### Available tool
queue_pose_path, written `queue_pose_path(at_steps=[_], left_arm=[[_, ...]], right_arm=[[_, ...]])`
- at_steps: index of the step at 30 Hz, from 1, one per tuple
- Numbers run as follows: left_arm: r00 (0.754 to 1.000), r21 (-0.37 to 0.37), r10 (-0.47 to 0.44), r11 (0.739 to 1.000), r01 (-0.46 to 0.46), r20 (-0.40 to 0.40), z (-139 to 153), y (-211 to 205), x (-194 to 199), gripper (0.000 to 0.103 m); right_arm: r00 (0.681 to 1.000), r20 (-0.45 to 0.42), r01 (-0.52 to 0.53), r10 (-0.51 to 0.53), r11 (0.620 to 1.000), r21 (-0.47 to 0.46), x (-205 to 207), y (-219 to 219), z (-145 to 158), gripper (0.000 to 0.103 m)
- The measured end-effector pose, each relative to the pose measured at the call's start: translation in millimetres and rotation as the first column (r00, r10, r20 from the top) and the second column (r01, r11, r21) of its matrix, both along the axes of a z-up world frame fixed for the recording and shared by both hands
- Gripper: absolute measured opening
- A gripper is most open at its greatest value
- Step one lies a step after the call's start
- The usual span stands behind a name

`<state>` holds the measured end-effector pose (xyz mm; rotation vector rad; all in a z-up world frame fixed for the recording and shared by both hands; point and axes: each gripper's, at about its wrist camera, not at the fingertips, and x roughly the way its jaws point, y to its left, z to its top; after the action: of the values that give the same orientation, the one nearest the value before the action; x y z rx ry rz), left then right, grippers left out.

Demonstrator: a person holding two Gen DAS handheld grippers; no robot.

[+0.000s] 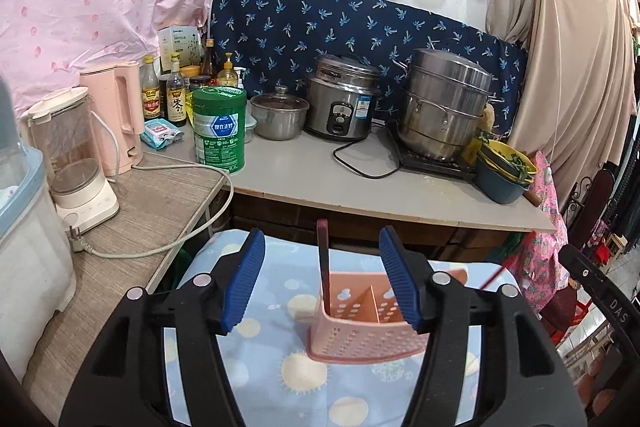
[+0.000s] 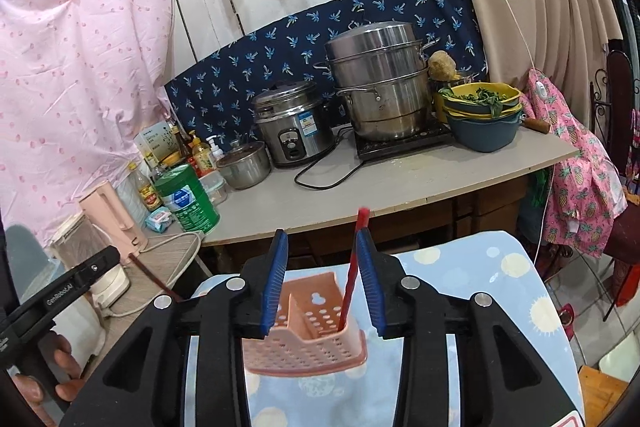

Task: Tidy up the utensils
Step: 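Lower both chopsticks into the pink basket and open both tools, then move both open tools back down to the remaining chopsticks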

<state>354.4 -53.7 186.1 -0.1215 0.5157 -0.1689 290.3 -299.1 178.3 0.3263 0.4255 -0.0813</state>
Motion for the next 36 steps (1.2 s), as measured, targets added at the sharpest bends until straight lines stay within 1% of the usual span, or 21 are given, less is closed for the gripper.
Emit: queue_pose_path(at_steps=[2, 4, 8, 10, 13, 17, 20, 25, 29, 36], left_arm=[[1.0, 0.0, -0.003, 1.0, 0.003, 0.004, 0, 3, -14, 0.064], [1.0, 0.003, -0.003, 1.0, 0.003, 0.004, 0, 6, -29, 0.066], [1.0, 0.01, -0.012, 1.0, 0.012, 0.0, -6, 12, -61, 0.066], [1.0, 0.008, -0.016, 1.0, 0.016, -0.012, -12, 16, -78, 0.066], [1.0, 0.02, -0.008, 1.0, 0.008, -0.022, -24, 22, -103, 0.066], [0.998, 0.02, -0.012, 1.0, 0.013, -0.06, -43, 30, -132, 0.066], [0.997, 0.027, -0.006, 1.0, 0.008, -0.081, -56, 35, -150, 0.066], [0.993, 0.04, 0.004, 0.999, 0.001, -0.116, -77, 45, -180, 0.066], [0.988, 0.029, 0.004, 1.0, 0.001, -0.154, -93, 52, -197, 0.066], [0.98, 0.053, 0.012, 0.999, -0.002, -0.197, -120, 60, -225, 0.066]], right_arm=[[1.0, 0.003, -0.001, 0.001, 1.0, -0.001, -15, 4, 2, 0.036], [1.0, 0.002, -0.008, 0.008, 1.0, 0.001, -32, 8, 0, 0.037], [1.0, -0.004, -0.019, 0.019, 1.0, -0.006, -69, 16, -7, 0.038], [1.0, -0.016, -0.02, 0.02, 1.0, -0.006, -88, 20, -13, 0.041], [0.999, -0.036, -0.02, 0.019, 0.999, -0.025, -115, 28, -24, 0.042], [0.997, -0.073, -0.022, 0.017, 0.998, -0.065, -149, 42, -44, 0.042], [0.995, -0.101, -0.026, 0.019, 0.997, -0.069, -173, 50, -57, 0.042], [0.99, -0.141, -0.035, 0.027, 0.998, -0.052, -203, 60, -78, 0.042], [0.985, -0.171, -0.034, 0.022, 0.997, -0.063, -223, 71, -93, 0.042], [0.975, -0.224, -0.039, 0.016, 0.994, -0.1, -248, 90, -121, 0.042]])
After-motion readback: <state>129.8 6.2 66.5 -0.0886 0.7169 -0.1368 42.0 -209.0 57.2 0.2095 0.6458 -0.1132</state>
